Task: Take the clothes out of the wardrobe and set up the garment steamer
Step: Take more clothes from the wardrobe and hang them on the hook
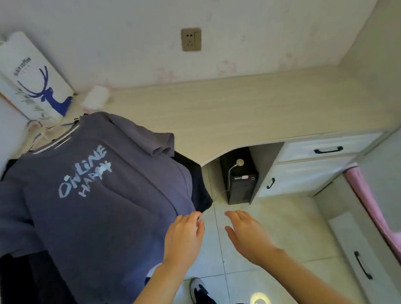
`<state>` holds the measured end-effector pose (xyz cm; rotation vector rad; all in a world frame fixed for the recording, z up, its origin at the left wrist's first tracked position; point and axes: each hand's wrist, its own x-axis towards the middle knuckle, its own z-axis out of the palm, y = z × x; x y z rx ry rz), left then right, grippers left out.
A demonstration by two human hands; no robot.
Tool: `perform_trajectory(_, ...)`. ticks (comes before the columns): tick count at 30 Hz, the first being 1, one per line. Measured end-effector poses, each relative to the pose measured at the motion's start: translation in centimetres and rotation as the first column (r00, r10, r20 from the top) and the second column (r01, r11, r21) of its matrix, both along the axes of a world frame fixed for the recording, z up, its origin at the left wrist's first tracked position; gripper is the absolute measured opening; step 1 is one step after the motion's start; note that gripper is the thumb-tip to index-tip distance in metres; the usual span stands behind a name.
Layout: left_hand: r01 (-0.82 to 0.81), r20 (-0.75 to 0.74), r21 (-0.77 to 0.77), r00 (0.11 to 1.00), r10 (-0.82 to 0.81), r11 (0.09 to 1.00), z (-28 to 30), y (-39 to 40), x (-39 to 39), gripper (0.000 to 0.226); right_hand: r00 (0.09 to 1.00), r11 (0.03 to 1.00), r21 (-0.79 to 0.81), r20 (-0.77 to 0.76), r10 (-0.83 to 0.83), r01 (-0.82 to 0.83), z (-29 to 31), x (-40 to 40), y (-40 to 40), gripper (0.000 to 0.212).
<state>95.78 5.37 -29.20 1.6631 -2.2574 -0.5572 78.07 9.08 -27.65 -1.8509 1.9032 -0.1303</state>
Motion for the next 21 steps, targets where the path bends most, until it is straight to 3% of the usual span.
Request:
perform_trajectory(5, 0.212, -0.082, -0.022, 0.973, -0.213, 0.977, 1.1, 5.8, -7.4, 0.024, 0.978, 0.978, -0.038, 0.04, -0.204, 0.206, 0.8, -6.3, 9.0, 0.045)
perform_trajectory(9, 0.367, -0.051, -0.055, 0.928, -0.37, 0.929, 1.1, 12.1, -13.1, 0.034, 0.941, 0.944, -0.092, -0.096, -0.324, 0.315, 0.6, -10.3, 17.1, 0.039)
perform_trajectory(14, 0.567, 0.054, -0.063, 0.824, -0.564, 0.821, -0.2, 19.4, -20.2, 0.038, 0.839, 0.876, -0.194, -0.259, -0.479, 0.441, -0.2, -15.4, 27.3, 0.034)
perform_trajectory(21, 0.761, 0.09, -0.078, 0.648, -0.756, 0.644, -0.2, 28.8, -29.1, 0.037, 0.681, 0.748, -0.177, -0.321, -0.658, 0.639, -0.4, -21.1, 39.8, 0.045)
